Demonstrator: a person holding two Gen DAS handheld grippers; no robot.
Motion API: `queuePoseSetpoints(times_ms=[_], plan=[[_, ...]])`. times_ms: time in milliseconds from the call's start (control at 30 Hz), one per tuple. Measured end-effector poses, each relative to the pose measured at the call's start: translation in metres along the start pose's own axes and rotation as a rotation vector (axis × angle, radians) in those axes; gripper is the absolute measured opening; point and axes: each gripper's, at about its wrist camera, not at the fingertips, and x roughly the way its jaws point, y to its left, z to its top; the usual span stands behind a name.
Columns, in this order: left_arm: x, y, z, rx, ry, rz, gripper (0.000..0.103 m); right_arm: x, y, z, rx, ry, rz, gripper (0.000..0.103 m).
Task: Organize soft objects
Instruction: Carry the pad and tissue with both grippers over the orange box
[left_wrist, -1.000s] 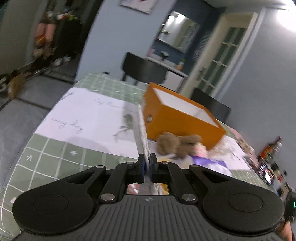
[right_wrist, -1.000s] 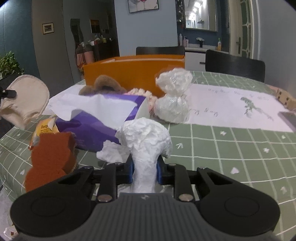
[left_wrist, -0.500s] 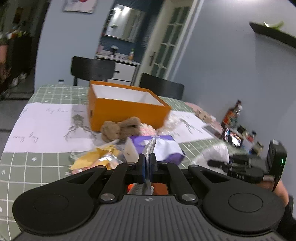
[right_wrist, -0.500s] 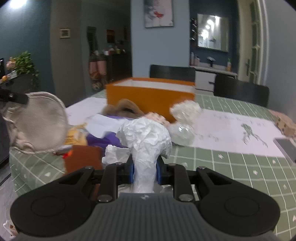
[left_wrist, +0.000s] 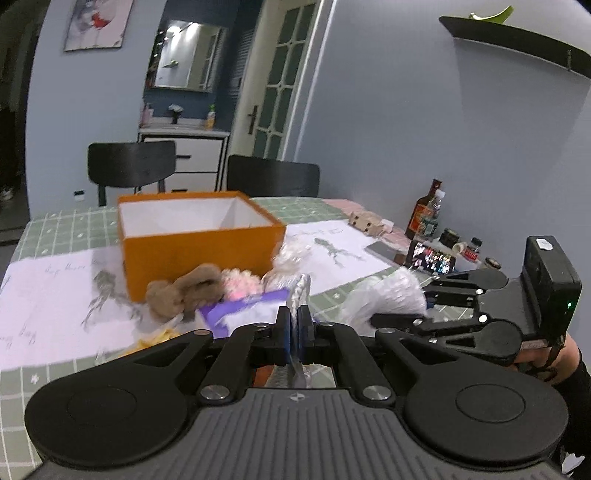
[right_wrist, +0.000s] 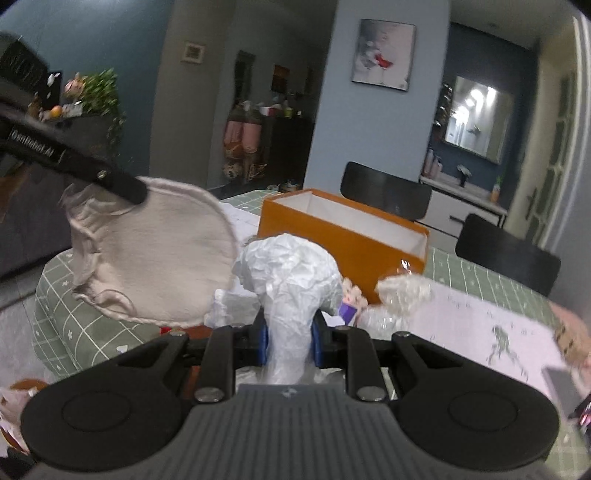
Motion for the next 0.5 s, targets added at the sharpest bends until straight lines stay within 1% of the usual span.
queuePoseSetpoints(times_ms=[133,267,367,500], plan=[[0.012,0.001,0.014,0.01,-0.019,-0.02,0.004,0.004,-0.001,0.014,-0.053,-0.001,0.007,0.02],[0.032,0.009,0.03,0.003,-0.023,-0.032,0.004,0.013,-0.01,0.026,-0.072,0.002,0.013,0.019],[0.045,0.017,0.049,-0.01,-0.032,-0.038,0.004,0.024,-0.022,0.038,-0.097,0.011,-0.007,0.019],[0.06,0.025,0.078,-0.017,-0.052,-0.035,0.004,0.042,-0.047,0.062,-0.072,0.018,-0.006,0.019]])
